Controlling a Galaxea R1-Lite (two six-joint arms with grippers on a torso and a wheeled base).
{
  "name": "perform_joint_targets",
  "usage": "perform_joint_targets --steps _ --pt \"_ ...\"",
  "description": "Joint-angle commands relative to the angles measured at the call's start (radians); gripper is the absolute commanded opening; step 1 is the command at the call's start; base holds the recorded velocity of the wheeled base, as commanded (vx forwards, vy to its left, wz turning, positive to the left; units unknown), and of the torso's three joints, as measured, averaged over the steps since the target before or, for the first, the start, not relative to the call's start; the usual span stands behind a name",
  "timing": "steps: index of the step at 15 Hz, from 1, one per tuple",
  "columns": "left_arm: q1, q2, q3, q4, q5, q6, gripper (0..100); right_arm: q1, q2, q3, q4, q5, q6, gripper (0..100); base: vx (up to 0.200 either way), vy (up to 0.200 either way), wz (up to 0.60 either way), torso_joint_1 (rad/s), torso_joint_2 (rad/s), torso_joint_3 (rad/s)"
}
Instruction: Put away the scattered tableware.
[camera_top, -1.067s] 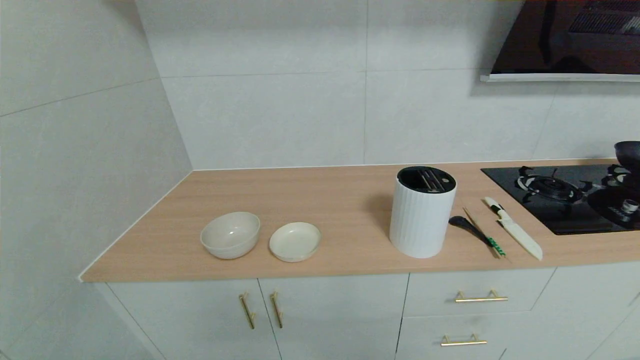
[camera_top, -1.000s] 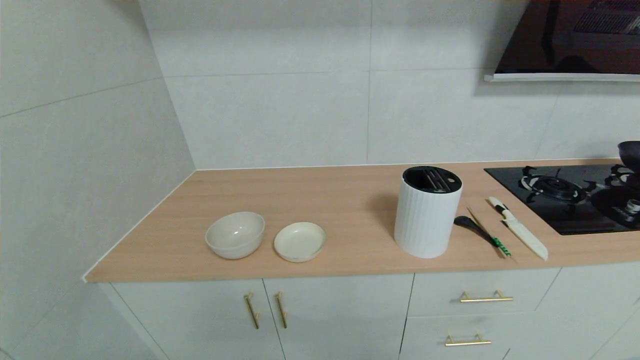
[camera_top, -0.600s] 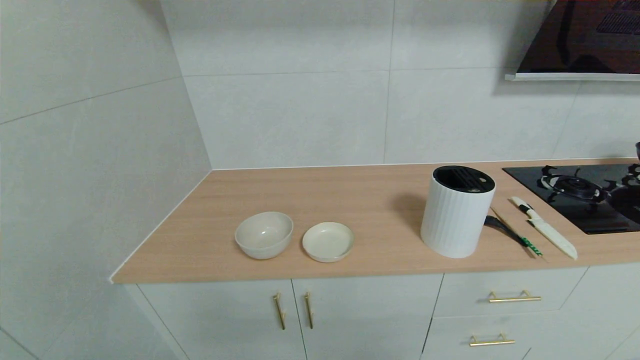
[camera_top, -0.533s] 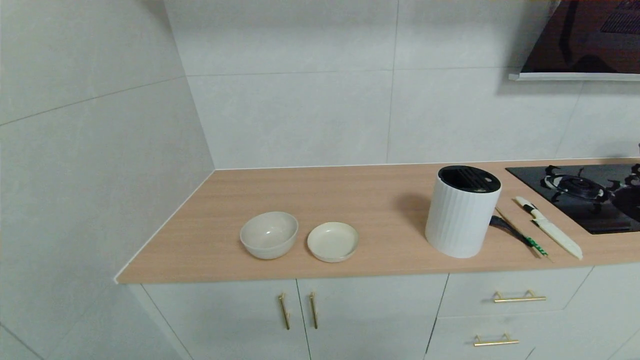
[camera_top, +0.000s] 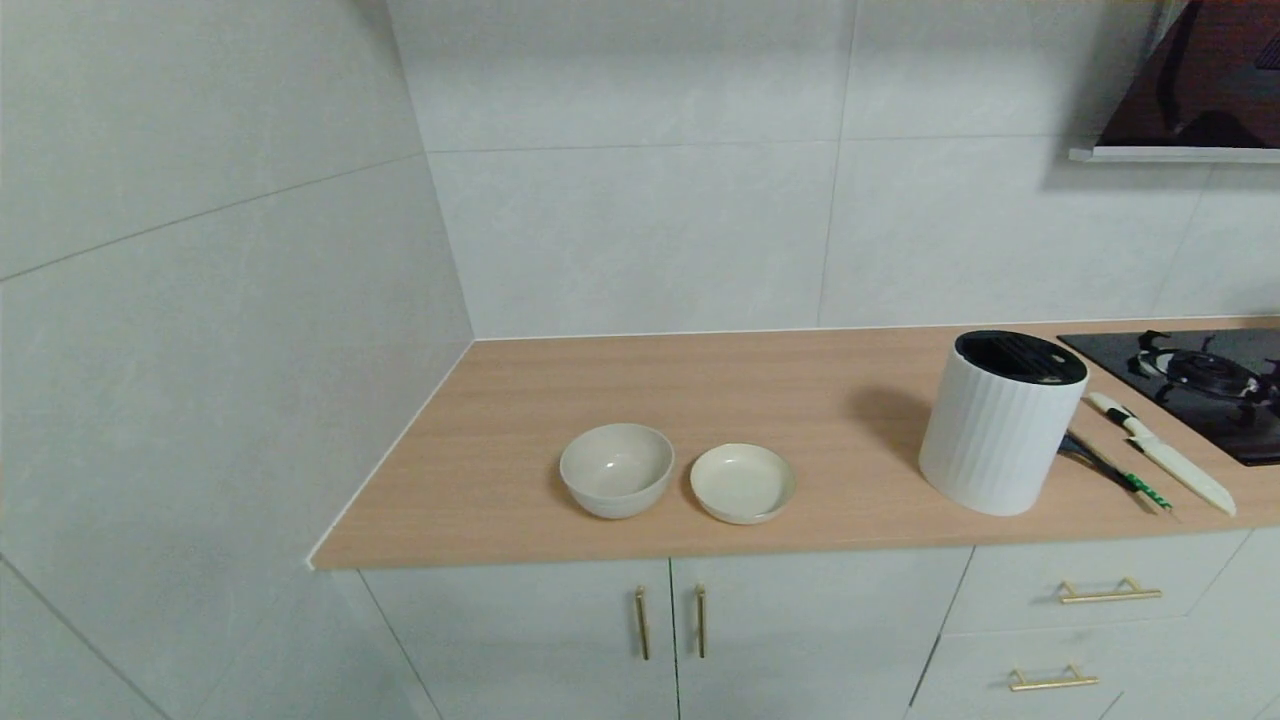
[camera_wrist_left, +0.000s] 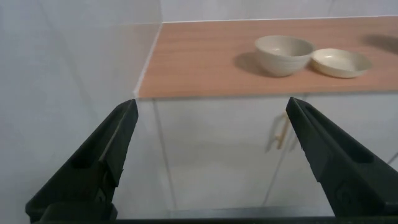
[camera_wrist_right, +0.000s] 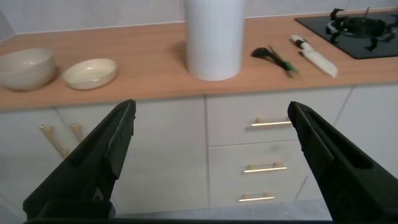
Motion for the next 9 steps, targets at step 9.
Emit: perform_joint_targets --steps 9 --pt "0.0 0.002 0.0 0.0 0.0 0.002 100 0.0 0.001 0.0 0.0 0.0 0.0 100 0.0 0.022 0.0 0.0 0.0 0.0"
